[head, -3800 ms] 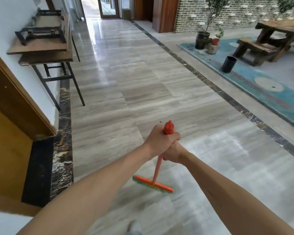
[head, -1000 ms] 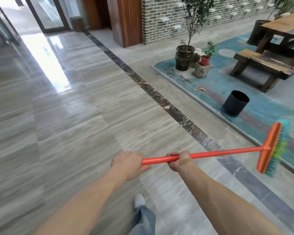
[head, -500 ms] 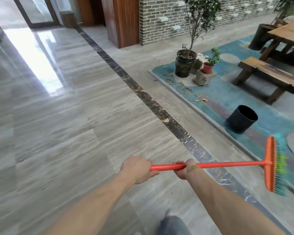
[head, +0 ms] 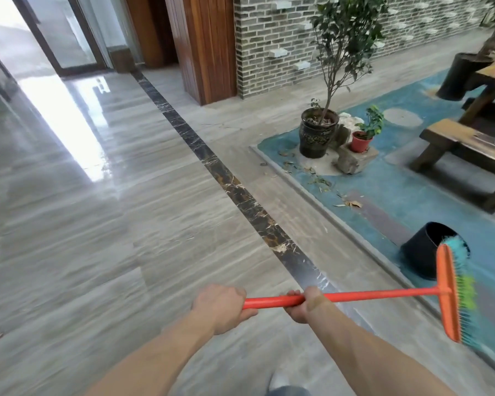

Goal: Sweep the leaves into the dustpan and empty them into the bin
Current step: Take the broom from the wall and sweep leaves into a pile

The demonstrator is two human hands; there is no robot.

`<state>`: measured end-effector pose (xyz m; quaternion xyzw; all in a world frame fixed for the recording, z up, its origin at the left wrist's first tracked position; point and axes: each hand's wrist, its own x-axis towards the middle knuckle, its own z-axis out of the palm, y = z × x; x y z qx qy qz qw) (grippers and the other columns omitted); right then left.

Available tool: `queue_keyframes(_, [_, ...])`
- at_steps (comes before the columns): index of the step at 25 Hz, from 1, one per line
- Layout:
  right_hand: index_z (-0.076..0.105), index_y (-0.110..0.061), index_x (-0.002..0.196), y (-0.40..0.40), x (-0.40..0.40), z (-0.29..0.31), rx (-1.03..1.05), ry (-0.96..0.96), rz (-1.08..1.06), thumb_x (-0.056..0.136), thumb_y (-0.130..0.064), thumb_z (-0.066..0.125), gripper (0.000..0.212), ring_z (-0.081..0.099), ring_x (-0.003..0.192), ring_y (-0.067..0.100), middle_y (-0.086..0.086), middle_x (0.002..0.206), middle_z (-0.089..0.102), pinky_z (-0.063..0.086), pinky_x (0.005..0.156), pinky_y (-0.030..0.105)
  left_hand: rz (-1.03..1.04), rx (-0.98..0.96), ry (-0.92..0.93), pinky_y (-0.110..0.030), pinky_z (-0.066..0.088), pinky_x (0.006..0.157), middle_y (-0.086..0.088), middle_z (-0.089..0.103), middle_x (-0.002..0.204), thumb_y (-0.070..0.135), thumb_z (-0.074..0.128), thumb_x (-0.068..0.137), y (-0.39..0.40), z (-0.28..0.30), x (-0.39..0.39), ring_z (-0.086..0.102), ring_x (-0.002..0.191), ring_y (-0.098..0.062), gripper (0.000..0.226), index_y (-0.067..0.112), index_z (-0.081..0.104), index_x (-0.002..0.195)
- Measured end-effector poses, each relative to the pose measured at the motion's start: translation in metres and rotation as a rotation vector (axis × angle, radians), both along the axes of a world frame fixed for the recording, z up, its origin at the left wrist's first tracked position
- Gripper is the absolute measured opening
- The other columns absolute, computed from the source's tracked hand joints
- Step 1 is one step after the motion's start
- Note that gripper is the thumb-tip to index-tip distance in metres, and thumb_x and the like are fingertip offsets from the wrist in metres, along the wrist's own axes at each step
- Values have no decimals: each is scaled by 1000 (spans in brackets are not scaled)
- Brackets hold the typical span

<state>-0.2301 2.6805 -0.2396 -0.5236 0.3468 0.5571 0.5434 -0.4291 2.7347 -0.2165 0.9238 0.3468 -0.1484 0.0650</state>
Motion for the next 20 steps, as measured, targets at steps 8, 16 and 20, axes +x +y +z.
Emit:
queue_keyframes(8, [46, -6, 72, 157, 76, -8, -22, -68, 147, 94, -13, 46, 24, 43, 51, 19, 7, 60, 42, 52, 73, 42, 79, -55, -26, -34, 38, 56, -2, 67, 87, 73, 28, 85, 133, -11, 68, 62, 74, -28, 51, 27, 49, 91])
queue_keyframes(16, [48, -7, 70, 338, 127, -24, -102, -86, 125, 92, -11, 45, 23, 44, 48, 19, 7, 46, 45, 55, 50, 39, 32, -125, -31, -35, 38, 58, -4, 67, 92, 72, 27, 86, 330, -34, 122, 64, 81, -30, 55, 23, 51, 99])
queue_keyframes(20, [45, -8, 67, 408, 164, -16, -151, -90, 40, 95, -10, 36, 30, 44, 48, 22, 7, 29, 41, 49, 35, 35, -50, -121, -38, -34, 36, 57, -5, 67, 92, 71, 28, 88, 411, -15, 162, 65, 83, -31, 54, 23, 53, 97])
